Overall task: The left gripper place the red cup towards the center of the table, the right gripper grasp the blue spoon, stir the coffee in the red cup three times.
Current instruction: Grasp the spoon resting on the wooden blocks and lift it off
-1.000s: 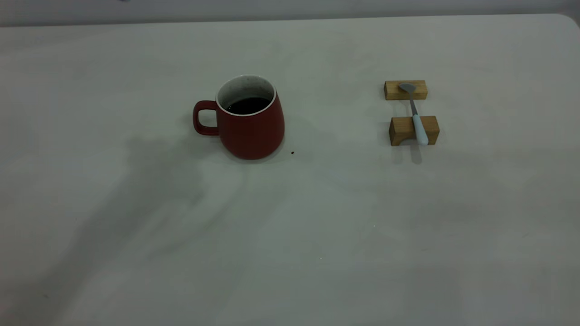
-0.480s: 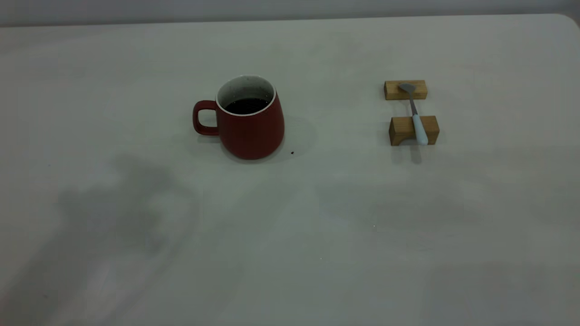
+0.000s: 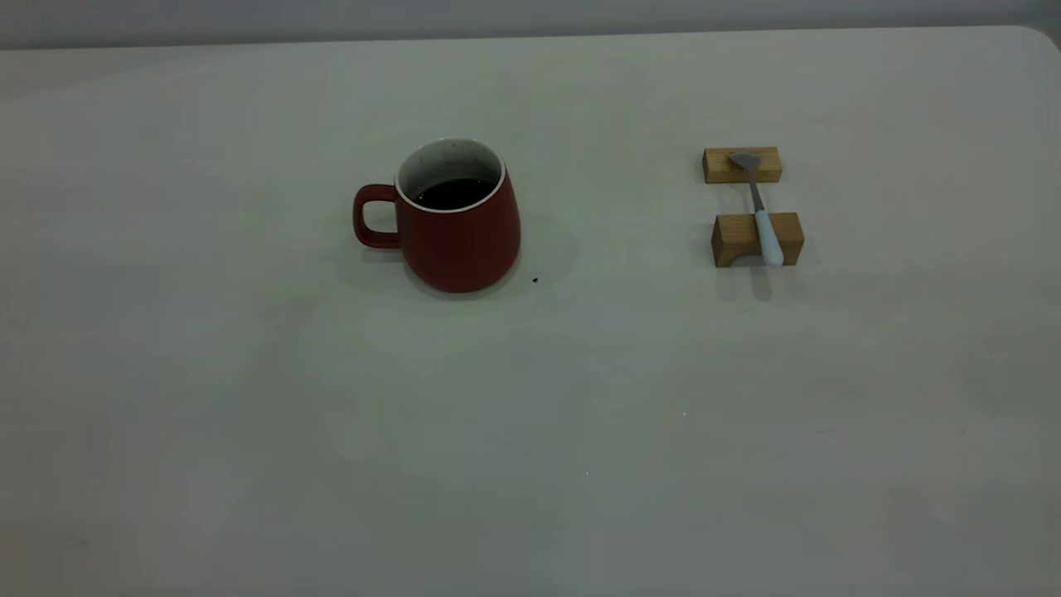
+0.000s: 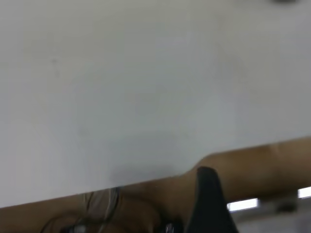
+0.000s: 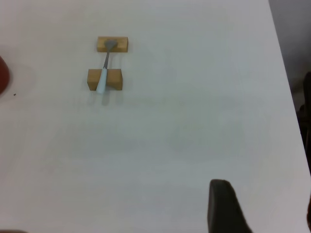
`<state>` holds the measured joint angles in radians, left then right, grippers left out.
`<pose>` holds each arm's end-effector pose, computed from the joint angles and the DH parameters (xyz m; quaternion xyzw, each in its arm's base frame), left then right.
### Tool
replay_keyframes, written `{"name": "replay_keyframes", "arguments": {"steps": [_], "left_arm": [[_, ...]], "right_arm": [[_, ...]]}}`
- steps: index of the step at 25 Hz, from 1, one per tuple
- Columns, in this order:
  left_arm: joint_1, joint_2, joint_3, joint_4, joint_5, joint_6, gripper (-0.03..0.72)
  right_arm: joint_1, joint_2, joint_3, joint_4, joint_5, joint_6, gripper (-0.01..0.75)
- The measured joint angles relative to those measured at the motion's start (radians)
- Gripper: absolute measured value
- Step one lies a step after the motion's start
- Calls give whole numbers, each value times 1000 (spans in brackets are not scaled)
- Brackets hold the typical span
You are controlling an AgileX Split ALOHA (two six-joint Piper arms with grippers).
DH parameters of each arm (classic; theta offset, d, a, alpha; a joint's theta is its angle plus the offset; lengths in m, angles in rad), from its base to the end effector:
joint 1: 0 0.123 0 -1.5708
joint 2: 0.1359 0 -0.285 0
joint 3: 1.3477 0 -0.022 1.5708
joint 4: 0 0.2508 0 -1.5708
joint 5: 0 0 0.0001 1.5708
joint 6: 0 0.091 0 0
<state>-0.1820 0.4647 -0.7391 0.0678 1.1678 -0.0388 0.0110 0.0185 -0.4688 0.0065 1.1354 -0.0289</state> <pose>0.0547 -0.0043 0.3278 0.0670 0.9249 -0.0074 0.3743 -0.0023 0.0005 0.2628 -0.0178 0.8838 -0.0009 0.4675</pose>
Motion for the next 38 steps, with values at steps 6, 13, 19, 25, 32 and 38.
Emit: {"name": "replay_keyframes", "arguments": {"steps": [6, 13, 19, 25, 32, 38], "left_arm": [[104, -345, 131, -2, -5, -2, 594], [142, -443, 246, -13, -23, -2, 594], [142, -482, 252, -23, -30, 4, 594], [142, -483, 252, -24, -30, 5, 594], [142, -483, 252, -26, -30, 5, 594], [142, -483, 252, -26, -30, 5, 594]], "right_arm": [[0, 0, 0, 0, 0, 0, 441], [0, 0, 0, 0, 0, 0, 441], [0, 0, 0, 0, 0, 0, 441], [0, 0, 0, 0, 0, 0, 441], [0, 0, 0, 0, 0, 0, 441], [0, 0, 0, 0, 0, 0, 441]]}}
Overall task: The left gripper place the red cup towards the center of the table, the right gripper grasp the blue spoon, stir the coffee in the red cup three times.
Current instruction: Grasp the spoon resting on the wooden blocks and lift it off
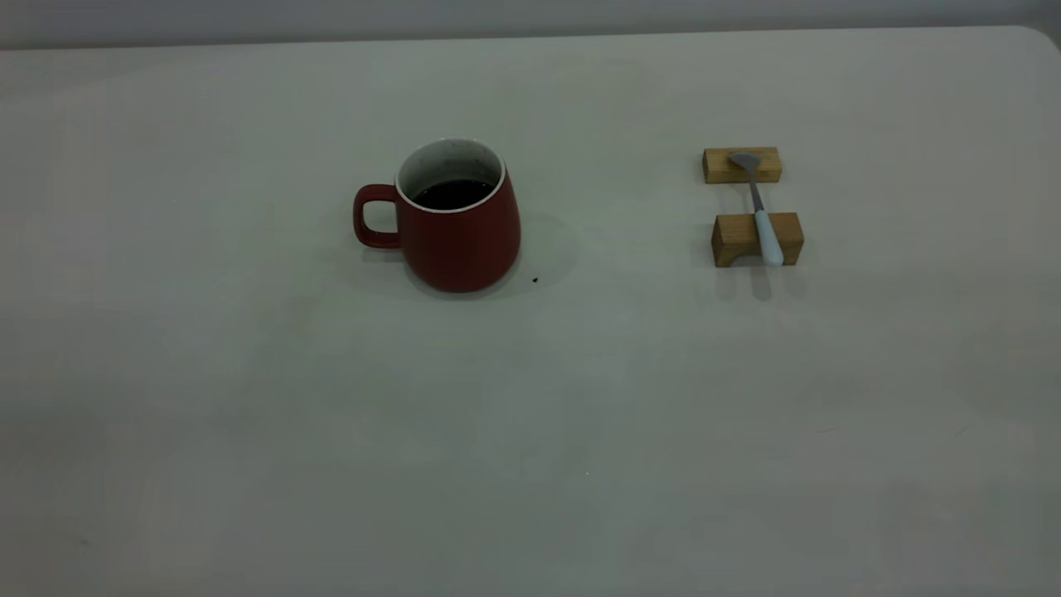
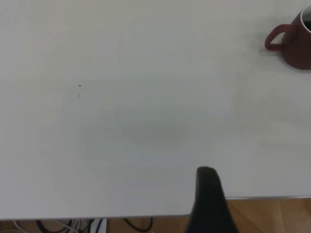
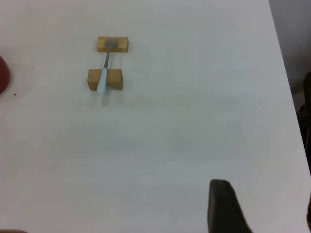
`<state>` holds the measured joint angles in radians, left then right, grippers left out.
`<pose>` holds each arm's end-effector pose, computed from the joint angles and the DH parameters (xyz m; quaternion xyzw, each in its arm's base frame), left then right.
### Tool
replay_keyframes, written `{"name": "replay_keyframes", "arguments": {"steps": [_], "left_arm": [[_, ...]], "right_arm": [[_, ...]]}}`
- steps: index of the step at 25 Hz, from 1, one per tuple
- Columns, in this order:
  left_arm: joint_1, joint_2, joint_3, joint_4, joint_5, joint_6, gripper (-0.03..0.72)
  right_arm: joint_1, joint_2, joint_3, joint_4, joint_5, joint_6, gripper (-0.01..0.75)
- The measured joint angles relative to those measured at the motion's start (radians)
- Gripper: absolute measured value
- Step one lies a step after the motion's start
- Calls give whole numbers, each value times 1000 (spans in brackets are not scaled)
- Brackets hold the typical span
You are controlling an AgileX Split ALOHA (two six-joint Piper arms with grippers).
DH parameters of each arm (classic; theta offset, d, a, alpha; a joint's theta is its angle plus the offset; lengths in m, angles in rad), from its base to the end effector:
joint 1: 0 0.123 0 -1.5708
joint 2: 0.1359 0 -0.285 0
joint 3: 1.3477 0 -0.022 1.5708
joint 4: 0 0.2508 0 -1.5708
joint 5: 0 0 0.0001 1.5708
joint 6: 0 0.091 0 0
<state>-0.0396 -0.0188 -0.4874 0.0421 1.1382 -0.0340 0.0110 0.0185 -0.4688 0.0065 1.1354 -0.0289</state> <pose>-0.0095 0.0039 0.2676 0.0007 0.8711 0.0029 0.4911 -0.0023 0.0005 0.2628 -0.0178 0.8838 -0.0009 0.4675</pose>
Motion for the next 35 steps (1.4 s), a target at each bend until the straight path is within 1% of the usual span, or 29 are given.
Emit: {"name": "replay_keyframes", "arguments": {"steps": [9, 13, 16, 21, 23, 28, 32, 35], "left_arm": [[0, 0, 0, 0, -1, 0, 594], [0, 0, 0, -1, -1, 0, 594], [0, 0, 0, -1, -1, 0, 594], [0, 0, 0, -1, -1, 0, 594], [0, 0, 0, -1, -1, 0, 594], [0, 0, 0, -1, -1, 0, 594], [0, 0, 0, -1, -1, 0, 594], [0, 0, 0, -1, -1, 0, 594]], "right_arm": [[0, 4, -5, 27, -6, 0, 441], [0, 122, -83, 24, -48, 8, 464], [0, 323, -157, 22, -114, 9, 506], [0, 738, -253, 24, -229, 9, 591], [0, 888, -287, 48, -267, -1, 608], [4, 1276, -369, 155, -365, -113, 615], [42, 1568, -464, 211, -422, -183, 615], [81, 1764, -557, 222, -434, -206, 615]]}}
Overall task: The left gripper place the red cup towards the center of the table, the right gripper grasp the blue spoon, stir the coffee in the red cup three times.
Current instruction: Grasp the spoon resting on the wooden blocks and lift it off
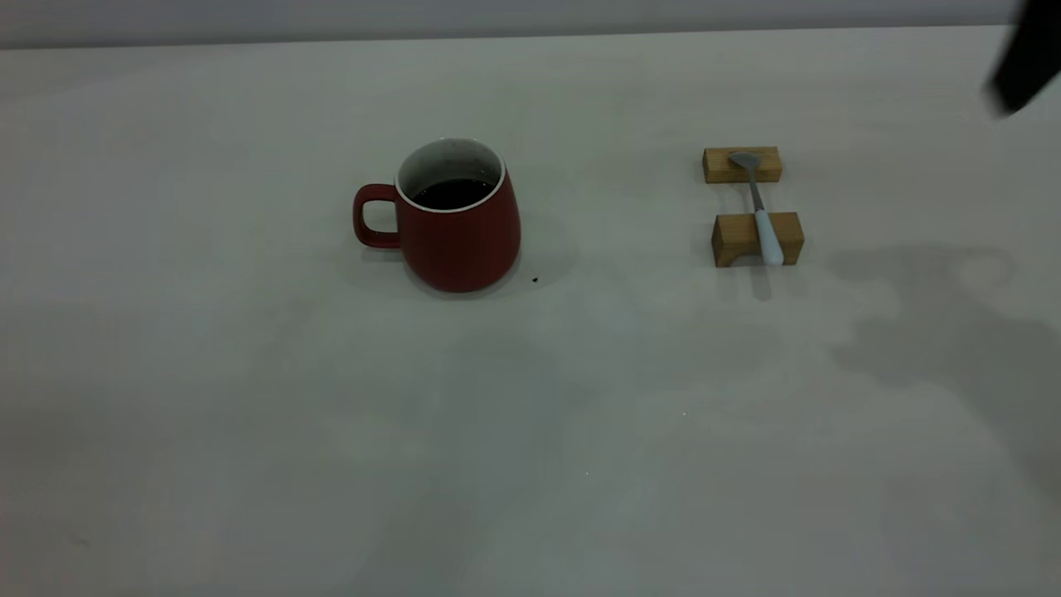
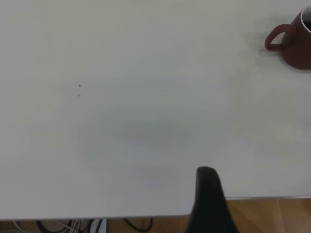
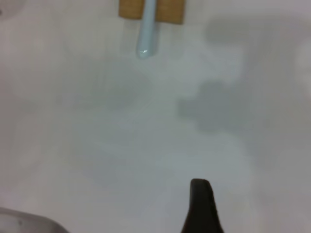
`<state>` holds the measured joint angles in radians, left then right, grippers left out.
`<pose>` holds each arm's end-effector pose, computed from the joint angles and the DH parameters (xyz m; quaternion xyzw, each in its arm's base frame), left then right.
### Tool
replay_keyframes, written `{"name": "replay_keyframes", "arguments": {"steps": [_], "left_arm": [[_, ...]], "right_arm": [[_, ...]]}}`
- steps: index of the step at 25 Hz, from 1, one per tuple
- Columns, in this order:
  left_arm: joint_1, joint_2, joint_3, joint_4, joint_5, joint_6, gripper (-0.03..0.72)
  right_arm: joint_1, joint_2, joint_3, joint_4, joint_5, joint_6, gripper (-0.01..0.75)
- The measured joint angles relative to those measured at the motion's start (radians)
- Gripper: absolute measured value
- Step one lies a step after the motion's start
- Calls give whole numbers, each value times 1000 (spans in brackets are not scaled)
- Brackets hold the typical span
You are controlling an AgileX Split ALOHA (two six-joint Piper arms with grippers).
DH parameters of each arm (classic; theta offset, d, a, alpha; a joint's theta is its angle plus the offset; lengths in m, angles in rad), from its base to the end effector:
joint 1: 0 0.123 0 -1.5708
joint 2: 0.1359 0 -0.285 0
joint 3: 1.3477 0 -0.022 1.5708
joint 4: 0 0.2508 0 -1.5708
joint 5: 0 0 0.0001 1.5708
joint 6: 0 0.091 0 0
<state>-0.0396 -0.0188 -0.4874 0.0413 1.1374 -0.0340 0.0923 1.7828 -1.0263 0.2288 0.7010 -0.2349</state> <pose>-0.0095 0.0038 0.2677 0.0008 0.8709 0.0025 0.4915 0.3239 0.0434 0.1646 -0.0826 0.9882 0.0747 0.1050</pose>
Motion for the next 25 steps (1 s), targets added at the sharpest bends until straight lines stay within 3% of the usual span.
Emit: {"name": "replay_keyframes", "arguments": {"steps": [9, 25], "left_arm": [[0, 0, 0, 0, 0, 0, 594], [0, 0, 0, 0, 0, 0, 594]], "right_arm": [[100, 358, -231, 5, 1, -33, 611], [168, 517, -338, 12, -80, -36, 606]]}}
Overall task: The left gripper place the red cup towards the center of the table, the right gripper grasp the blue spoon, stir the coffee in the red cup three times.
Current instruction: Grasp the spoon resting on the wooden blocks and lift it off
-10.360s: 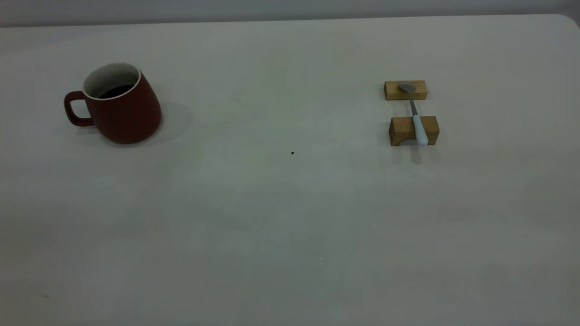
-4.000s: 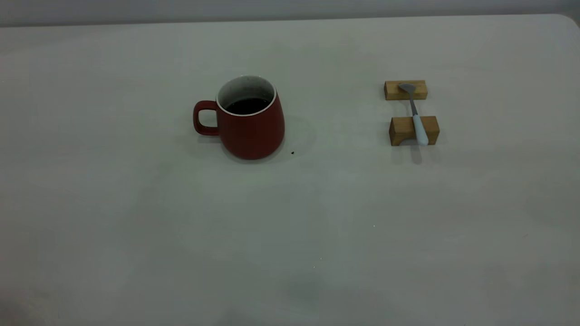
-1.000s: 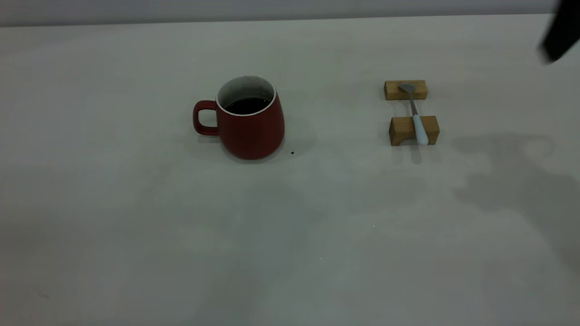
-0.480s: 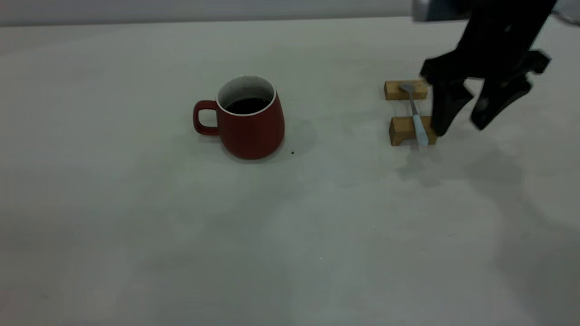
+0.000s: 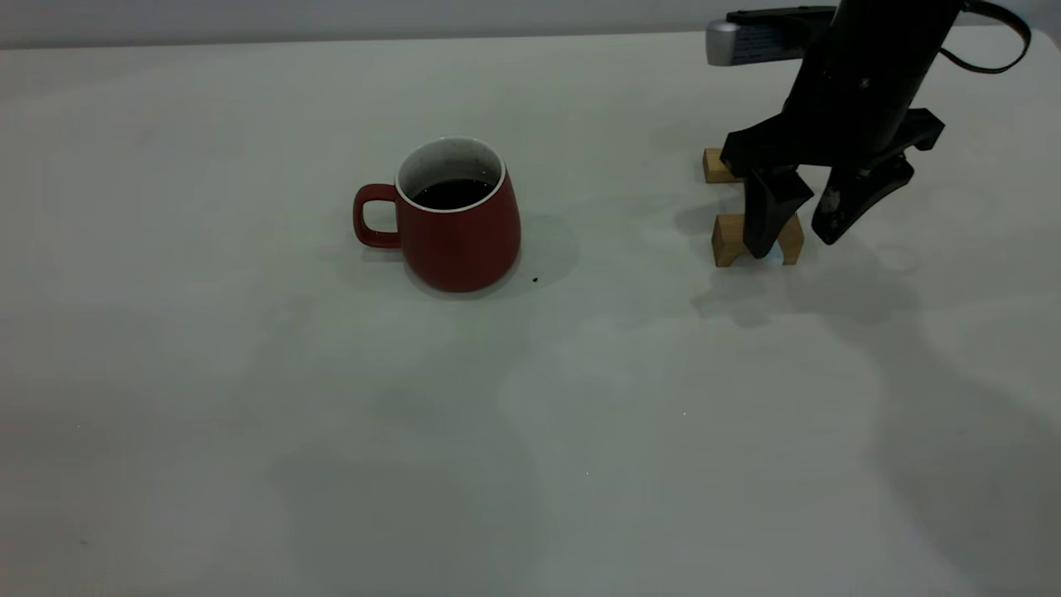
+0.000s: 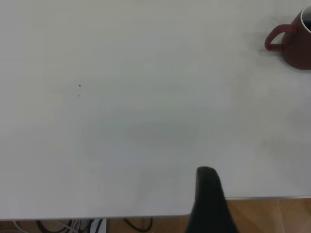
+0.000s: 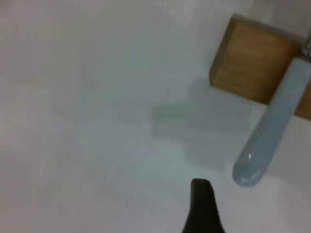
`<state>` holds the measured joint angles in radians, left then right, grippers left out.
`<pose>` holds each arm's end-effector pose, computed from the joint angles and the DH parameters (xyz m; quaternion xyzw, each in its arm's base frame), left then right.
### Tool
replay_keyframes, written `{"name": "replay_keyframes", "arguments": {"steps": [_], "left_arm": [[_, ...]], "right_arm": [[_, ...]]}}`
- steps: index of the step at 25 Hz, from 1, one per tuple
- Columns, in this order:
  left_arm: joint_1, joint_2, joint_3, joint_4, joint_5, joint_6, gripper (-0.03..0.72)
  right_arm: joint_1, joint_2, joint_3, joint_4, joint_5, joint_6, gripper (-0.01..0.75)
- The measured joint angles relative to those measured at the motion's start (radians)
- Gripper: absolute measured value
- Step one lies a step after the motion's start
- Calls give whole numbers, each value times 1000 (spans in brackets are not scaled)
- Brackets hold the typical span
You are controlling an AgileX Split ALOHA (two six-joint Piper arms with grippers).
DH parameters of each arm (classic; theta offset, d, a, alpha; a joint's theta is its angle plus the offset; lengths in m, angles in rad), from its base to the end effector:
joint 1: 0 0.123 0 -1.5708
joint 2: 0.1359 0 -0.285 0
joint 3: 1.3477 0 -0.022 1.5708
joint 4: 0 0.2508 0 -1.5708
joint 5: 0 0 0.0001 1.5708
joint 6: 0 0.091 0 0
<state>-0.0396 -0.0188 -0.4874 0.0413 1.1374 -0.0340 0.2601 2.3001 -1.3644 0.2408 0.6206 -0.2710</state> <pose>-0.0095 0.0038 0.2677 0.0008 0.8709 0.0025 0.4915 0.3925 0.1175 0.0447 -0.1695 0.9814 0.0744 0.0509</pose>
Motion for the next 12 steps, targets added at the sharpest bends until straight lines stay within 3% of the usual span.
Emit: {"name": "replay_keyframes", "arguments": {"steps": [12], "left_arm": [[0, 0, 0, 0, 0, 0, 594]], "right_arm": [[0, 77, -52, 23, -35, 0, 592]]}}
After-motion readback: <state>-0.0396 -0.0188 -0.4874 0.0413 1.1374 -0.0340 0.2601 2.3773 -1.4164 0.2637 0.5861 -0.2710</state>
